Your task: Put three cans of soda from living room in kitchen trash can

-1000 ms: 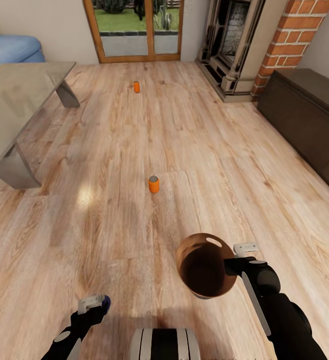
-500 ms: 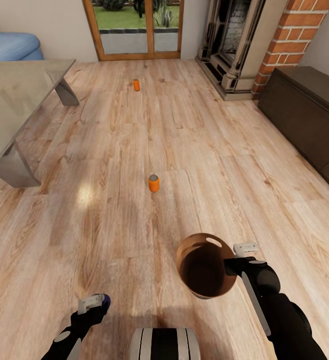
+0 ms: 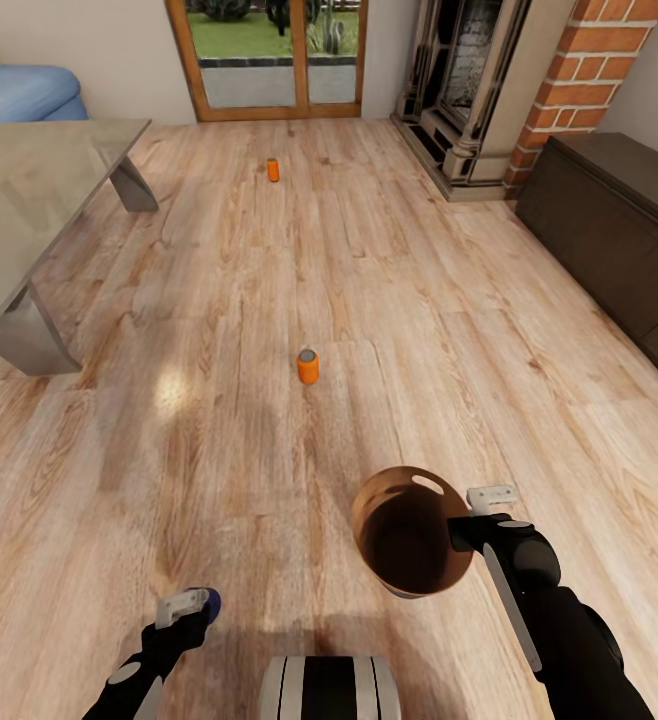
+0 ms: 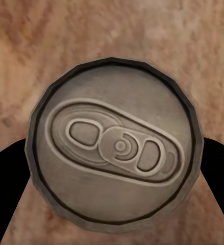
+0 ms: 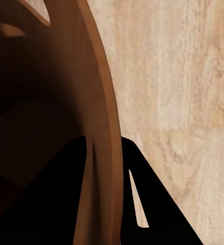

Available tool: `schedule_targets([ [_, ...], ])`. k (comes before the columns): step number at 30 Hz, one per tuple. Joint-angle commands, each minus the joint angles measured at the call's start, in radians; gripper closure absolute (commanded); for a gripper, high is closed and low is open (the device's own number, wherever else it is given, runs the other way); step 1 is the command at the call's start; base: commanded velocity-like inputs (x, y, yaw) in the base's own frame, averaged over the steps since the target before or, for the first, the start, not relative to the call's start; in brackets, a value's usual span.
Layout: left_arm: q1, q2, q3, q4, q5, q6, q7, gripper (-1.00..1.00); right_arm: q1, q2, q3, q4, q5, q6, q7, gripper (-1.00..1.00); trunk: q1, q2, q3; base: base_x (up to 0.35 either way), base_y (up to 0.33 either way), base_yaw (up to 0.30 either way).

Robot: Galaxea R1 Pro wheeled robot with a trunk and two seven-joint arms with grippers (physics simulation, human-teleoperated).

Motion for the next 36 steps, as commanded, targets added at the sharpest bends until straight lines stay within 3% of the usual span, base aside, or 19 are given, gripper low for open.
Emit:
schedule_targets([
  [1,0.000,0.000,0.001,0.000,-0.001,0.000,0.001,1.00,0.000,0.000,0.000,0.000,-0.012,-0.001,0.003,1.00,0.000,0.000,0.000,0.000,0.000,0.000],
  [13,0.000,0.000,0.000,0.000,-0.001,0.000,0.001,1.00,0.000,0.000,0.002,0.000,-0.012,-0.001,0.003,1.00,0.000,0.000,0.000,0.000,0.000,0.000],
  [18,0.000,0.000,0.000,0.000,-0.001,0.001,0.001,1.00,0.000,0.000,0.002,0.000,-0.012,-0.001,0.003,1.00,-0.002,0.001,0.019,0.000,0.000,0.000],
  [36,0.000,0.000,0.000,-0.001,-0.001,0.000,0.001,1.00,0.000,0.000,0.003,0.000,-0.012,-0.001,0.003,1.00,-0.071,0.127,0.076,0.000,0.000,0.000],
])
